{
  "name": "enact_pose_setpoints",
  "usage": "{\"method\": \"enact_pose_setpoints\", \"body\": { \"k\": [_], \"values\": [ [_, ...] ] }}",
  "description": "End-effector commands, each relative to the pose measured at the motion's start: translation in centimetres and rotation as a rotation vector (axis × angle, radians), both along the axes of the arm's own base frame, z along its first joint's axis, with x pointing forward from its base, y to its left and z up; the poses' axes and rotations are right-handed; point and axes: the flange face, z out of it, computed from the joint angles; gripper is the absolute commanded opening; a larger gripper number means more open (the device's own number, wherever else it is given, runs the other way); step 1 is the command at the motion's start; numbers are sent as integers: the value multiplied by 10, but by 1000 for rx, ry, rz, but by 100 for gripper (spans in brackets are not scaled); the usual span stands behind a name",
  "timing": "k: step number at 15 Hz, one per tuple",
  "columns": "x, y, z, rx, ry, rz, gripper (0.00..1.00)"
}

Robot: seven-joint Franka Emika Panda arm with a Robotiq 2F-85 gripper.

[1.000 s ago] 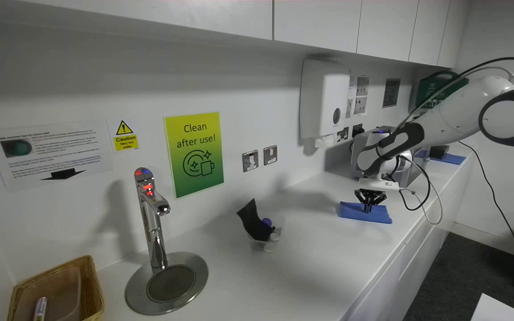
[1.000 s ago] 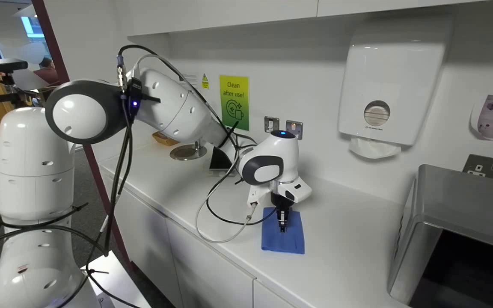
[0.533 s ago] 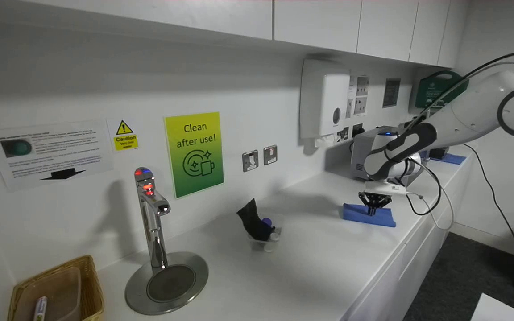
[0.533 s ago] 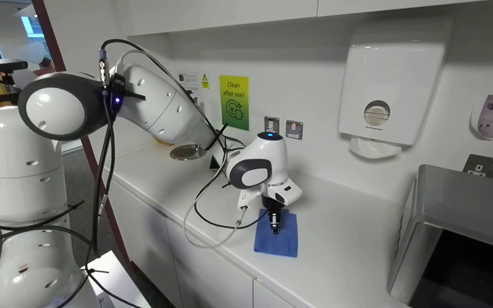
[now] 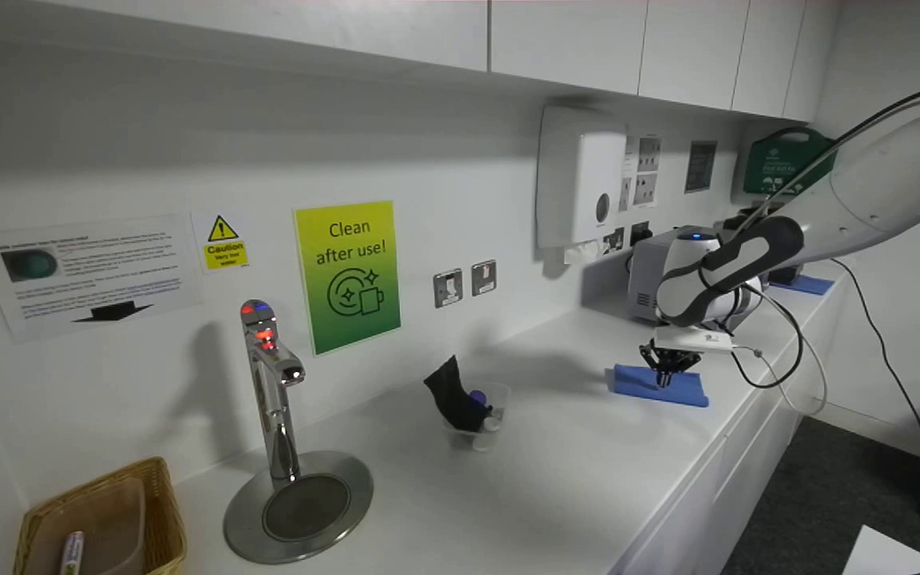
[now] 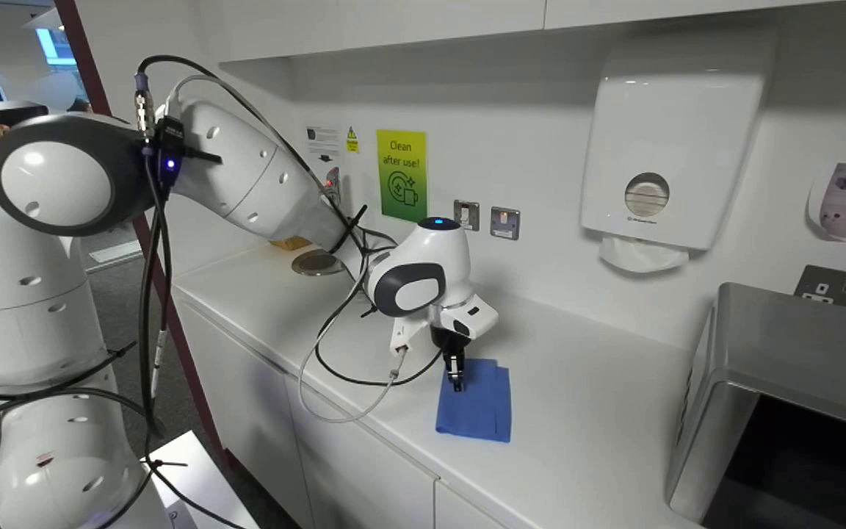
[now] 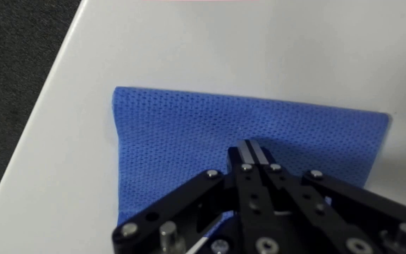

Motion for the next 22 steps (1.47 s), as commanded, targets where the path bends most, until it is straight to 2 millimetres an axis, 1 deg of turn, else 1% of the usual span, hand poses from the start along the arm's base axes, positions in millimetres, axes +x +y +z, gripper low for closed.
{"method": "enact_pose_setpoints", "body": {
  "k": [1,5,11,16,20,22],
  "values": [
    [-13,5,12,-19,-30,20,0],
    [-16,-5,13,-22,-30,-1,0],
    [-14,-24,8,-20,-21,-41,0],
    [-6,-39,-7,-10,4,-78,0],
    [-1,-43,-19,-10,22,-82,0],
    [4,-44,-21,0,18,-85,0]
  ]
}}
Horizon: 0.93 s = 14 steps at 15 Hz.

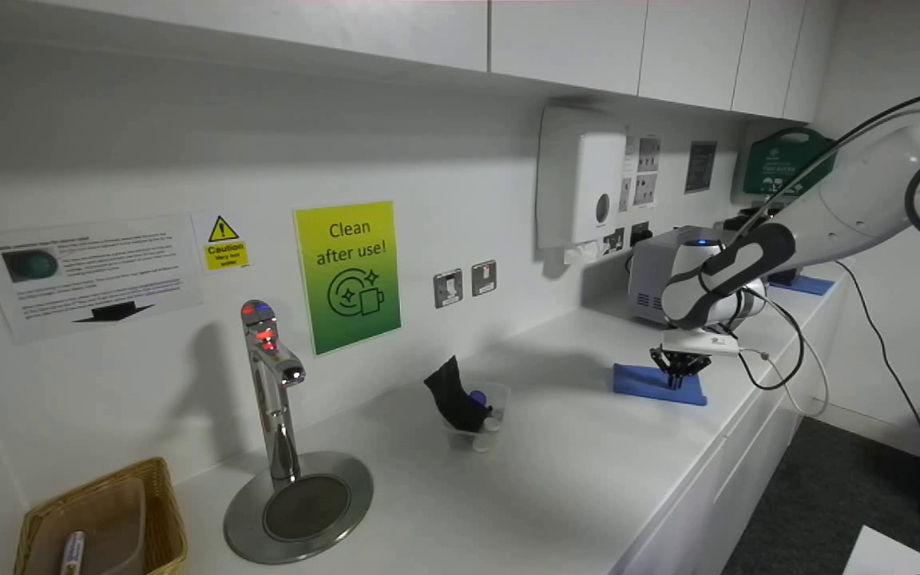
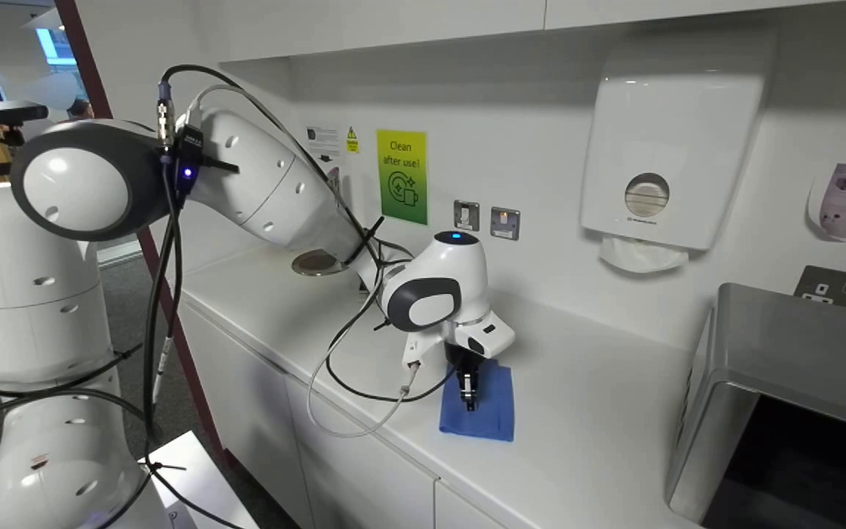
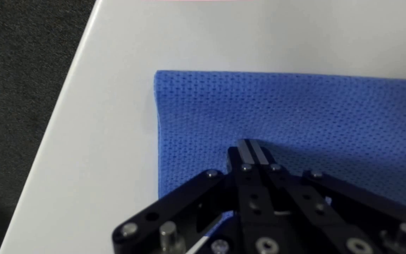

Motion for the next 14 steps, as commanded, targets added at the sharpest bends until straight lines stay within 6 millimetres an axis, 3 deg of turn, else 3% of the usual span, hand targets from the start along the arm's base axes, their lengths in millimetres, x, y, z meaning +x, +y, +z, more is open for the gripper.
{"method": "enact_pose_setpoints", "body": {
  "k": [1,5,14],
  "values": [
    [9,-8,-5,19,-11,-25,0],
    [22,-2,-10,24,-9,-17,0],
    [64,30,-5,12,-14,48,0]
  ]
}}
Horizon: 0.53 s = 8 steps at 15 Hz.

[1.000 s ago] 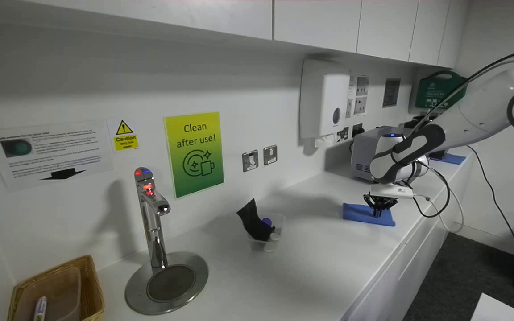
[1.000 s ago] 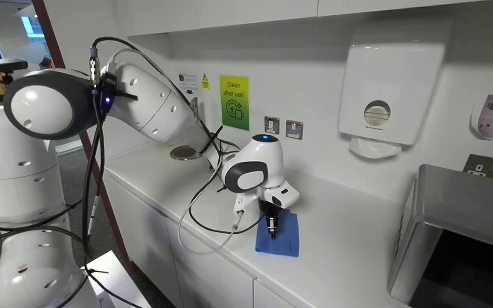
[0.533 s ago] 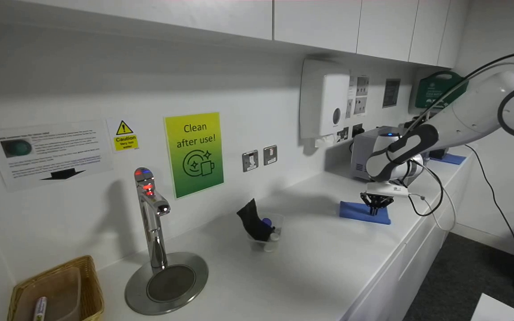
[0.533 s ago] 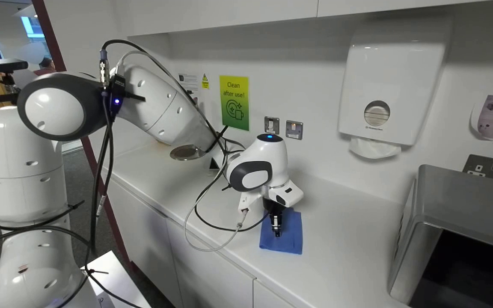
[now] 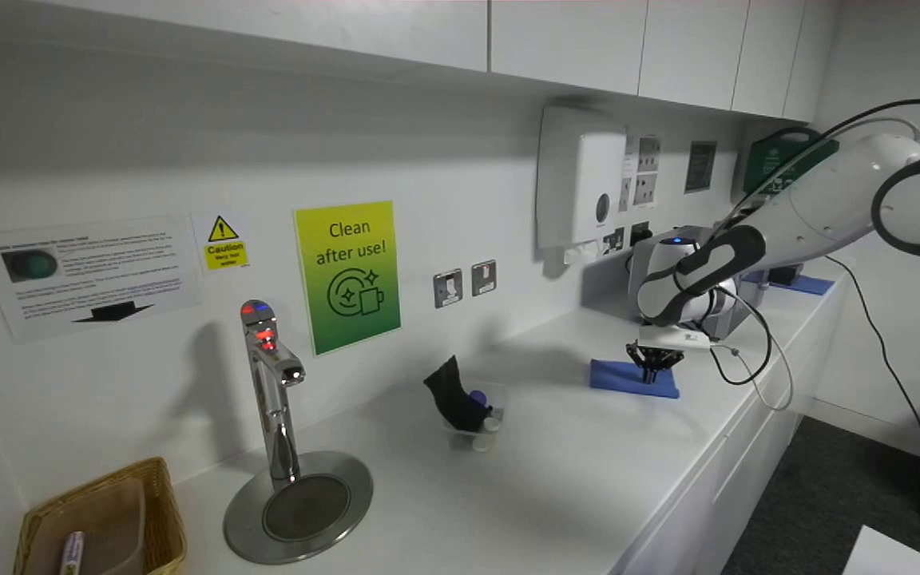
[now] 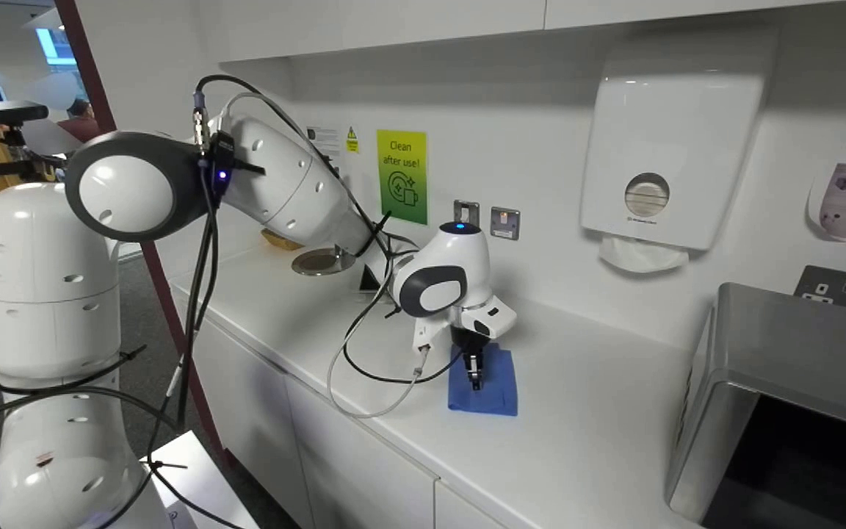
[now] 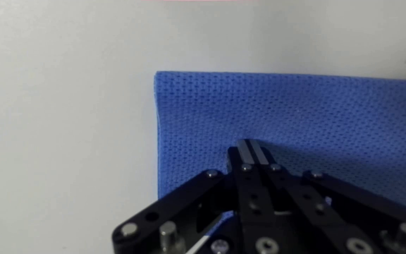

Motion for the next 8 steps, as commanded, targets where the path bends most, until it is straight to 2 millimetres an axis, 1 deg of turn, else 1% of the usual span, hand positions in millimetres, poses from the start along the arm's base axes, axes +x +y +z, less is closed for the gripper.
{"method": "enact_pose_setpoints", "body": {
  "k": [1,4,8],
  "values": [
    [24,8,-6,15,18,6,0],
    [44,5,-4,15,26,-4,0],
    [73,-1,5,23,34,-38,0]
  ]
}}
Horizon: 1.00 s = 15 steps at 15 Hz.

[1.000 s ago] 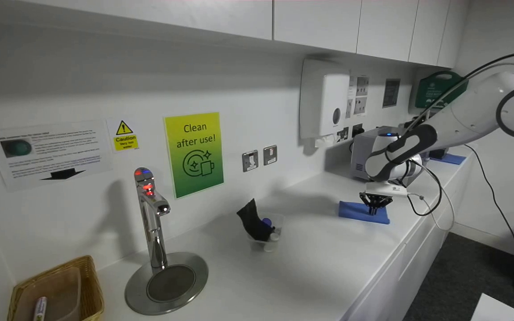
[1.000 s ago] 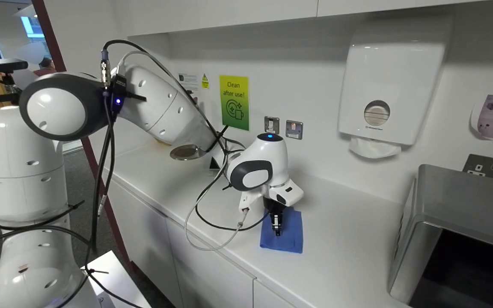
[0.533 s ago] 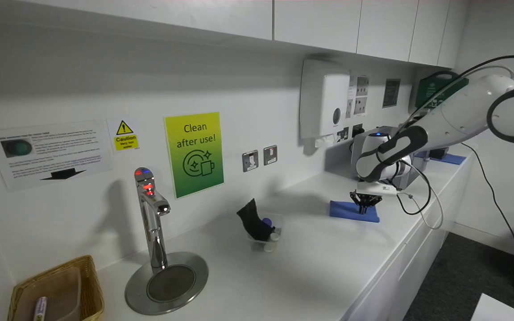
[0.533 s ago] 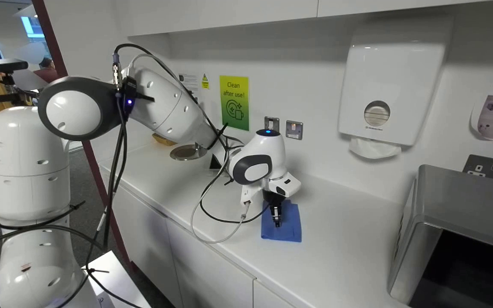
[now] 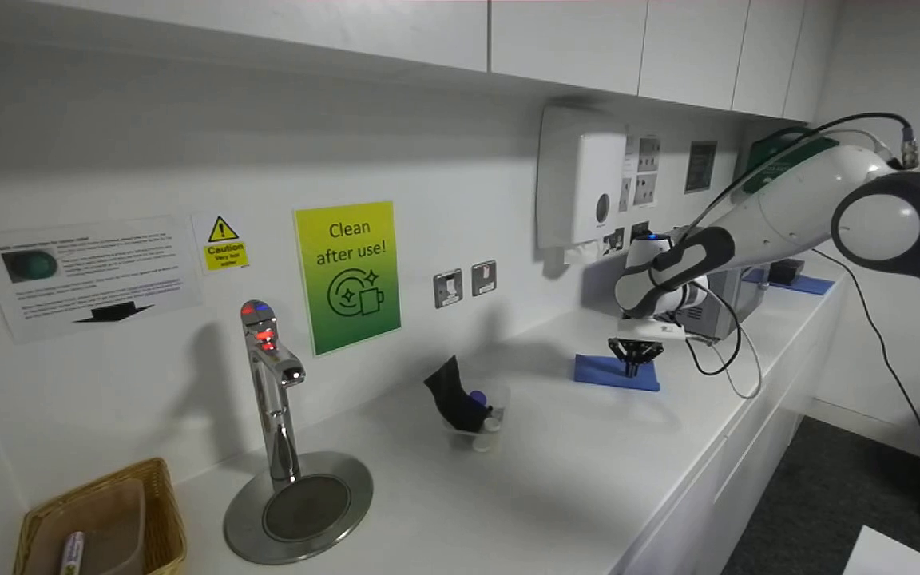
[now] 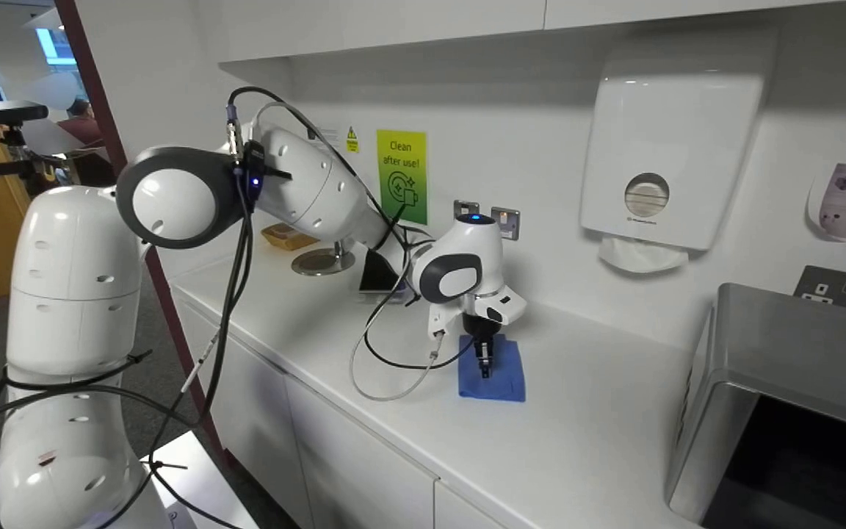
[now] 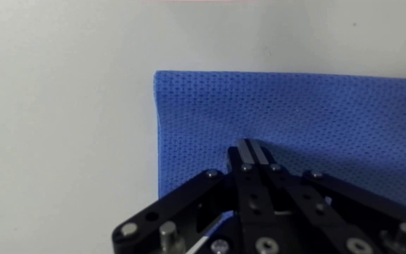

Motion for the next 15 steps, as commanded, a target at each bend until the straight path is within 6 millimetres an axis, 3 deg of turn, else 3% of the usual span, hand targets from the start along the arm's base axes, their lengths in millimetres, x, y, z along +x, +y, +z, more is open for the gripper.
{"method": "enact_pose_setpoints", "body": {
  "k": [1,9,15],
  "values": [
    [34,-5,7,19,7,-45,0],
    [80,15,16,44,2,-57,0],
    [80,27,16,67,1,-33,0]
  ]
}}
